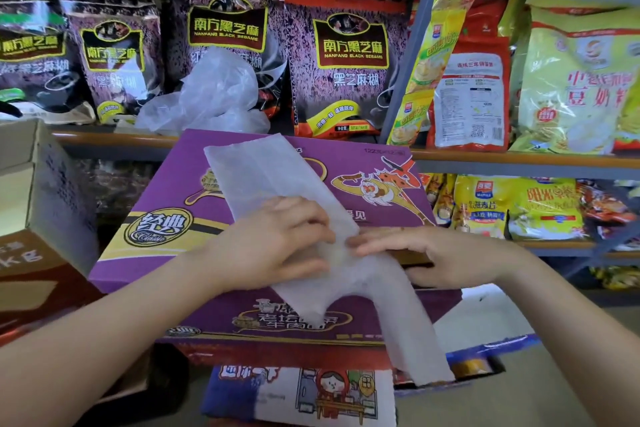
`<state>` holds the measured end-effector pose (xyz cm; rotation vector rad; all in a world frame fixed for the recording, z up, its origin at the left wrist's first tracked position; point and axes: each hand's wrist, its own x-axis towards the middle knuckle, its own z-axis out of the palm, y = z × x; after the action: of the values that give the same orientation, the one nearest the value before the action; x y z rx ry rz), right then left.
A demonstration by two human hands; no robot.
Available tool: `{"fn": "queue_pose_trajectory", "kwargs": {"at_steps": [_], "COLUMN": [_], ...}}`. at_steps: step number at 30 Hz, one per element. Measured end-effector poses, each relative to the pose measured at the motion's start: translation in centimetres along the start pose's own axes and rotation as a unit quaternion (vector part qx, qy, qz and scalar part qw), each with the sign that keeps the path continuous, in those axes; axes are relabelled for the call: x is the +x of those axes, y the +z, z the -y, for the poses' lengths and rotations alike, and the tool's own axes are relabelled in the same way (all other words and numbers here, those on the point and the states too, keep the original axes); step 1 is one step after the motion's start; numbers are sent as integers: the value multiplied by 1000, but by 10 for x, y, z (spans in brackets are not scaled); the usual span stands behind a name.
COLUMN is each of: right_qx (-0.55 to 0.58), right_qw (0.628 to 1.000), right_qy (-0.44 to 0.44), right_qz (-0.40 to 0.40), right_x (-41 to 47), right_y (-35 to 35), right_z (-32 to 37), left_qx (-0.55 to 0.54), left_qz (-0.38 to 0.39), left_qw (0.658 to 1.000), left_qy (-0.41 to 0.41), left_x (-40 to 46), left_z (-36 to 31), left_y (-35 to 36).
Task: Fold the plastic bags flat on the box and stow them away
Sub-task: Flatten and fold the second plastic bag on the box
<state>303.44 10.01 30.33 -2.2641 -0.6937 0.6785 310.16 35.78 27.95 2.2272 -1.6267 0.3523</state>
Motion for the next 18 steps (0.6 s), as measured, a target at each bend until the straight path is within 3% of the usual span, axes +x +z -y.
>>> {"fn": "queue_pose_trajectory", "kwargs": {"at_steps": [4,6,9,12,14,18], "right_qx": [234,267,231,113,2,-99], "right_qw": [966,950,954,983,994,987], "right_qy": [31,6,-10,-20,-17,-44], "right_qz": [-101,-160,-191,-141,-109,-121], "right_x": [-10,-9,-11,-14,-10,4], "right_y": [7,8,10,9,12,22], "right_z": [-2,-3,0,0,-2,3], "left_qx": [45,86,22,-102,-202,-417], "left_qz": [62,49,-16,-36,-67,-162], "left_qw": [996,995,999,987,953,835], "left_qy": [39,29,-26,-122,-214,-321], "left_x": [-25,-32,-34,-36,-35,-28], "left_z": [-43,-46,-41,-40,-41,-39], "left_y": [11,25,28,19,11,-2]}}
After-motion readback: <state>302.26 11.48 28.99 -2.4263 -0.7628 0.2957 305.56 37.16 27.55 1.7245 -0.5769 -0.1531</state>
